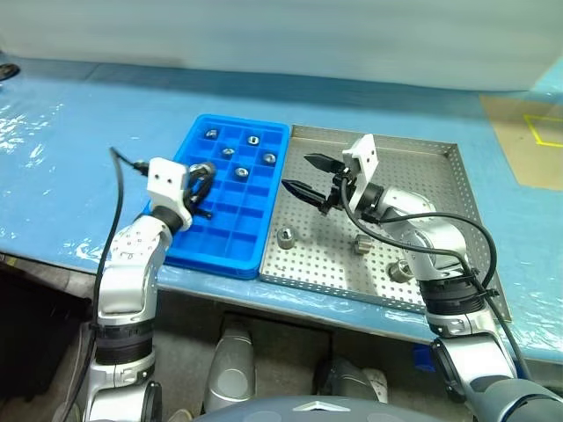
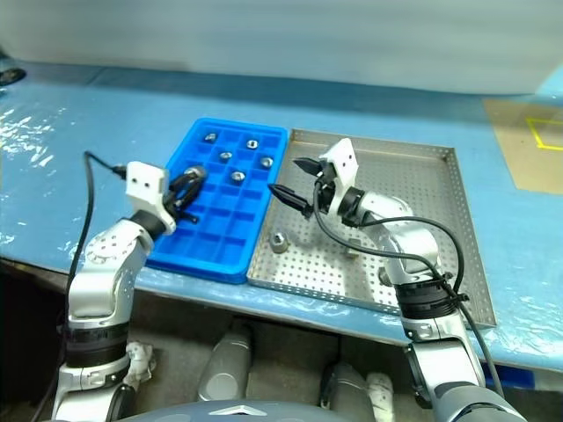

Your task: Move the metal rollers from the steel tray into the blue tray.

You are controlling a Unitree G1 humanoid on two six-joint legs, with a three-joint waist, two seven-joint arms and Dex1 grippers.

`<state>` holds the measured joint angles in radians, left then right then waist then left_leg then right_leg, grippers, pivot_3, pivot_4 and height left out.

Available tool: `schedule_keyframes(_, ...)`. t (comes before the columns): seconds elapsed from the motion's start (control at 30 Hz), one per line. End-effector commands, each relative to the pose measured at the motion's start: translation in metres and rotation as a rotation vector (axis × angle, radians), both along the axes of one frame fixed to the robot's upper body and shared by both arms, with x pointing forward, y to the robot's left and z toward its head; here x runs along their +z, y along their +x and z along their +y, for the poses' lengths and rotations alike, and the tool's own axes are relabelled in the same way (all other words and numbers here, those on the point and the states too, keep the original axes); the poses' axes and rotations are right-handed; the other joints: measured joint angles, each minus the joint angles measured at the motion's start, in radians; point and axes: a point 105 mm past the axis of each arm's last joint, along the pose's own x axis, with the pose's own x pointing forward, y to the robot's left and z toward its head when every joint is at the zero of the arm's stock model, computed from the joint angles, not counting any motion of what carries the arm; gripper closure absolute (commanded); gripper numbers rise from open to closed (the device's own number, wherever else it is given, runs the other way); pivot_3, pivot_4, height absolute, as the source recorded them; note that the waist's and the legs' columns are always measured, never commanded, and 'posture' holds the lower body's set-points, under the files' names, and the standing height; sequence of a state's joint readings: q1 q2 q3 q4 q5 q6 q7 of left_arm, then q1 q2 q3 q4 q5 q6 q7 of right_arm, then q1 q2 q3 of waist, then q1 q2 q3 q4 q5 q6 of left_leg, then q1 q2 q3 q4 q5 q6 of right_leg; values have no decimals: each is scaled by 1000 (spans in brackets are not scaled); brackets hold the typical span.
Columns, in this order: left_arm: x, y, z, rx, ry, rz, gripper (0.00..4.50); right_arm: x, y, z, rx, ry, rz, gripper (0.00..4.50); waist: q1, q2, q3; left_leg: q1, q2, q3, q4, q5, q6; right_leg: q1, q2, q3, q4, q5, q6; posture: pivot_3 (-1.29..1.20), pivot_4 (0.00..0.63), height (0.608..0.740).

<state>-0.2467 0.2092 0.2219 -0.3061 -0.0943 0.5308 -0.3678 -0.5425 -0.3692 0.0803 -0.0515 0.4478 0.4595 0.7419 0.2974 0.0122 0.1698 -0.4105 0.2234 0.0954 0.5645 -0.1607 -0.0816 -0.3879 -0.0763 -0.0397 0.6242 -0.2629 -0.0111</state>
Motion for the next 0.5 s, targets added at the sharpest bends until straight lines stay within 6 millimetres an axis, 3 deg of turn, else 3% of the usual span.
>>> schedule_keyframes(0.03, 5, -11, 17, 118, -8, -21, 3593, 12, 0, -2, 26, 5, -49, 0, 20, 0, 0, 0, 0, 0, 0, 0, 0, 0, 0, 0, 0, 0, 0, 564, 150, 740)
schedule_keyframes(0.13, -12, -15, 23, 167, -10, 50, 3593, 10, 1, -3, 28, -6, -43, 0, 48, 0, 0, 0, 0, 0, 0, 0, 0, 0, 0, 0, 0, 0, 0, 567, 150, 740)
schedule_keyframes(0.23, -16, -15, 26, 184, -22, 72, 3593, 10, 1, -4, 28, -7, -40, 0, 71, 0, 0, 0, 0, 0, 0, 0, 0, 0, 1, 1, 0, 0, 0, 563, 150, 740)
schedule_keyframes(0.5, -22, -13, 26, 182, 2, 109, 3593, 9, 0, -9, 16, -18, -41, 0, 73, 0, 0, 5, 0, 1, -1, 1, -1, 0, 2, 6, 1, 0, 0, 540, 150, 740)
